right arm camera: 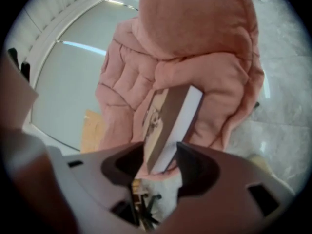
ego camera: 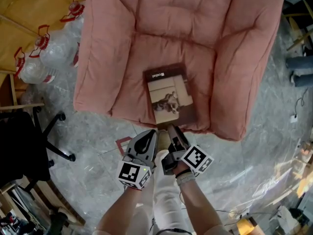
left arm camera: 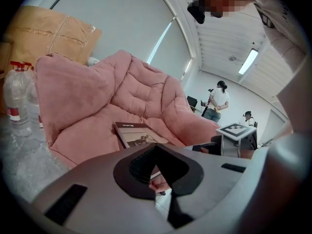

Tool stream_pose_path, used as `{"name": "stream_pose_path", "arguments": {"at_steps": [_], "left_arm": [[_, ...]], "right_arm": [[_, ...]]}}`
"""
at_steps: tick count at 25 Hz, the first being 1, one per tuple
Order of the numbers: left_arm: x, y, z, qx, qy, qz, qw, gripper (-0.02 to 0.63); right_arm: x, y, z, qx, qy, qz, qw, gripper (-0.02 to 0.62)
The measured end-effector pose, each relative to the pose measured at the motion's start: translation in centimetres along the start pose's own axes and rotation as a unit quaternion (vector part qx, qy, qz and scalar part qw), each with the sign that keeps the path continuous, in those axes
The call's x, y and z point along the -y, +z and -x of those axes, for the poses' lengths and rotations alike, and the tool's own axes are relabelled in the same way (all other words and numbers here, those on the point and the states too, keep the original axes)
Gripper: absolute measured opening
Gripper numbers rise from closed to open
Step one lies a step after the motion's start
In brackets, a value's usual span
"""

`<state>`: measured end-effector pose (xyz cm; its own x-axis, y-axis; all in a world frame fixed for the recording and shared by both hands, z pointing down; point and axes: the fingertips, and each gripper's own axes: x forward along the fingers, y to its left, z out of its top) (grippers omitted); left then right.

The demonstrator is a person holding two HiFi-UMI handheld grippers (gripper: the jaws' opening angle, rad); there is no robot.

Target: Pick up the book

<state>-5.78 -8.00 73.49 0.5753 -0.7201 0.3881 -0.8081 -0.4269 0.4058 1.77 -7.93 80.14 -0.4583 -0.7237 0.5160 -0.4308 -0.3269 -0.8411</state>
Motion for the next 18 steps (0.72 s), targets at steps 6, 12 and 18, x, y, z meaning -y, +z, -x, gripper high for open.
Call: {"name": "stream_pose_path", "arguments": {"at_steps": [6, 12, 18], "left_arm": [[-0.2, -1.0, 0.4, -0.005, -0.001, -0.002, 1.0, 0.021], [-0.7, -1.6, 0.7, -0.009, 0.006, 0.0, 0.9999, 0.021], [-0.7, -1.6, 0.6, -0.006, 0.006, 0.001, 1.0, 0.021]], "right_arm": [[0.8, 0.4, -0.2, 0.014, 0.004, -0.05, 0.999, 0.195], [1.7, 0.4, 0.5, 0.011, 0.008, -0.075, 0.997, 0.195], [2.3, 0.4, 0.0, 0.018, -0.016, -0.08, 0.996, 0.195]]}}
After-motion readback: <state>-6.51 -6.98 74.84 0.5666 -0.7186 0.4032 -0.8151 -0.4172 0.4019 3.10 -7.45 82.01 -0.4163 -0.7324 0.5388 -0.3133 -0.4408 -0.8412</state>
